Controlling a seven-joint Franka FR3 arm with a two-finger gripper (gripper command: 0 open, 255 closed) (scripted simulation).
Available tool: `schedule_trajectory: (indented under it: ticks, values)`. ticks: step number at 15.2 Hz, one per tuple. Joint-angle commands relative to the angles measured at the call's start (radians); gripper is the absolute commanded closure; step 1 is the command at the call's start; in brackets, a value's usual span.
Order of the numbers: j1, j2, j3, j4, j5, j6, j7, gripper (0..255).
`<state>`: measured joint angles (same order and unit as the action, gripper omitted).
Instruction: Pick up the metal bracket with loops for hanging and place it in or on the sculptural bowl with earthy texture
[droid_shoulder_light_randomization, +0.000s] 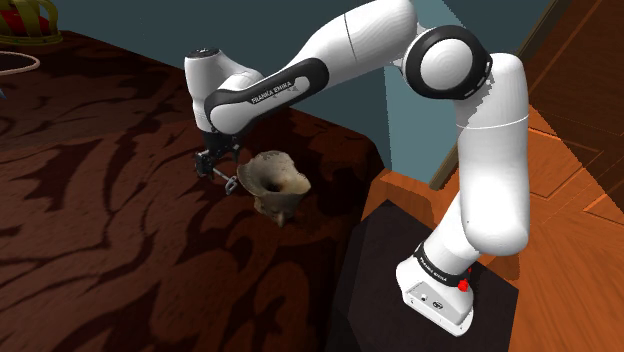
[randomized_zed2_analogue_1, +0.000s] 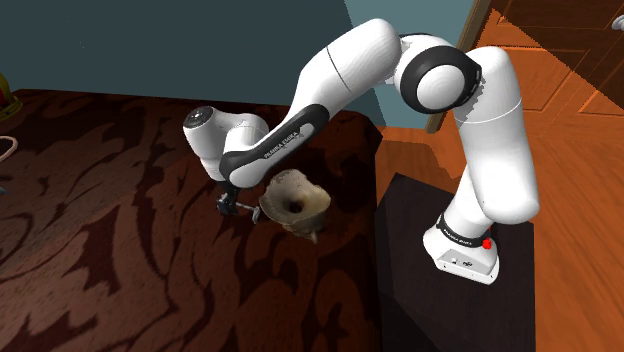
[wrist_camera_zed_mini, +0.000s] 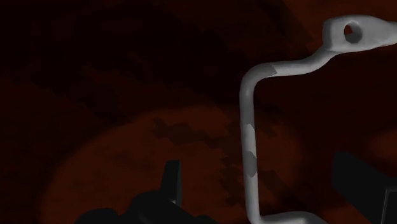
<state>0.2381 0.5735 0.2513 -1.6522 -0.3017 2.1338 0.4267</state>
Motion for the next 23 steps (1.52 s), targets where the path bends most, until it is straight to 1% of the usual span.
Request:
schedule_trajectory:
  ticks: [1, 4, 5, 14, 15, 17, 18, 23]
  values:
    - [0.000, 0.000, 0.000, -0.001, 0.000, 0.001, 0.000, 0]
    - [0.000, 0.000, 0.000, -0.001, 0.000, 0.001, 0.000, 0]
    - [0.000, 0.000, 0.000, -0.001, 0.000, 0.001, 0.000, 255]
    - [0.000, 0.000, 0.000, -0.001, 0.000, 0.001, 0.000, 255]
    - [0.000, 0.000, 0.000, -0.001, 0.000, 0.001, 0.000, 0]
    - [-0.071, -0.143, 0.041, -0.217, 0.052, 0.179, -0.061, 0]
    - [-0.110, -0.209, 0.065, -0.316, 0.091, 0.265, -0.105, 0]
    - [-0.102, -0.170, 0.053, -0.319, 0.072, 0.306, -0.093, 0]
